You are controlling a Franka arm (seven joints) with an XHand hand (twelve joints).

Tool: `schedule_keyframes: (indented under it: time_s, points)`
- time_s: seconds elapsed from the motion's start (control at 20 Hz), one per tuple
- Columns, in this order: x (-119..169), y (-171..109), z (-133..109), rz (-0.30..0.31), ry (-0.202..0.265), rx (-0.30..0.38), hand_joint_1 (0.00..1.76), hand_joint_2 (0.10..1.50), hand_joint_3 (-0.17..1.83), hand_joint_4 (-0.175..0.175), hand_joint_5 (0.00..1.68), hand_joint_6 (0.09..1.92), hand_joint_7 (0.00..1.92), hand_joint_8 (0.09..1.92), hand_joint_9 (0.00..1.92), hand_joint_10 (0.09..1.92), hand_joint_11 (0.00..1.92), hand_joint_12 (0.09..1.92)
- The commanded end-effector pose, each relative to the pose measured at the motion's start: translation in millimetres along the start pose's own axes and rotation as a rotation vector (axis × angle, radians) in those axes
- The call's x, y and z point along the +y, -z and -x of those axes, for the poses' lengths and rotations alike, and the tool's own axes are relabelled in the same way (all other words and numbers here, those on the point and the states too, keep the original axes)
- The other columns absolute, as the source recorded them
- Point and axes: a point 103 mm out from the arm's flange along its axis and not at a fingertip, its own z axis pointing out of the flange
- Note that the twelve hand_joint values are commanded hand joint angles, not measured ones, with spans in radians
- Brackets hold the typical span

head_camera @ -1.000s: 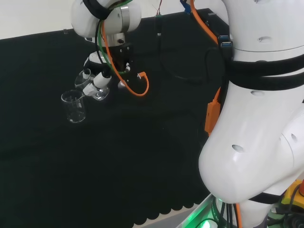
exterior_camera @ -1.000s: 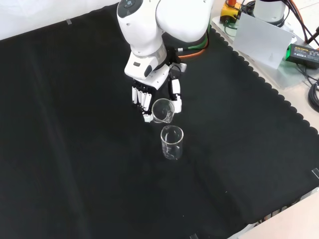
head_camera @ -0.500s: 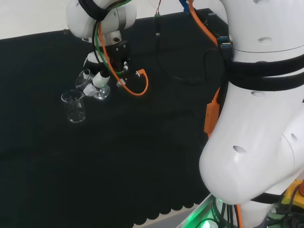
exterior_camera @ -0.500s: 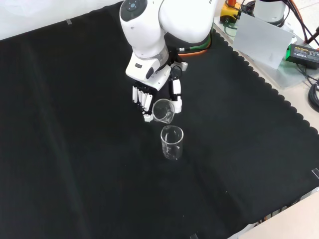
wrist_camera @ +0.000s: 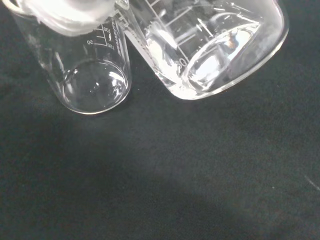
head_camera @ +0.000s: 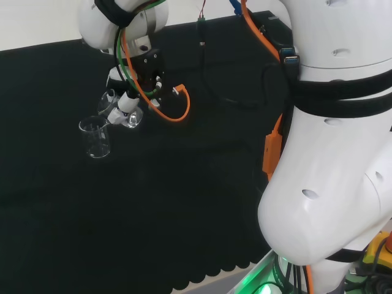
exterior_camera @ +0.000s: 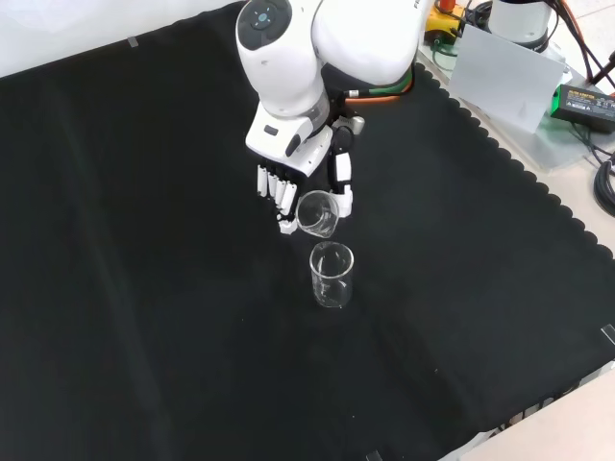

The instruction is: Pour the water from the handheld beaker into the one on the table.

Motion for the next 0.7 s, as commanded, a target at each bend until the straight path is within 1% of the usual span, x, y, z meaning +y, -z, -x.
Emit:
schedule_keyframes:
  time_s: [0.05, 0.45, 0.7]
  points:
    - [-0.1, 5.6, -5.3, -0.018, -0.003, -0.037, 1.25, 1.19, -0.17, -0.113, 0.87, 1.13, 1.12, 1.0, 1.13, 1.13, 0.95, 0.96]
    - [1.6, 9.8, -14.3, -0.058, -0.018, -0.1, 1.25, 1.19, -0.17, -0.114, 0.87, 1.13, 1.12, 1.0, 1.13, 1.13, 0.95, 0.96]
    - [2.1, 10.0, -17.8, -0.078, -0.027, -0.127, 1.25, 1.19, -0.17, -0.116, 0.87, 1.14, 1.12, 1.0, 1.13, 1.13, 0.94, 0.96]
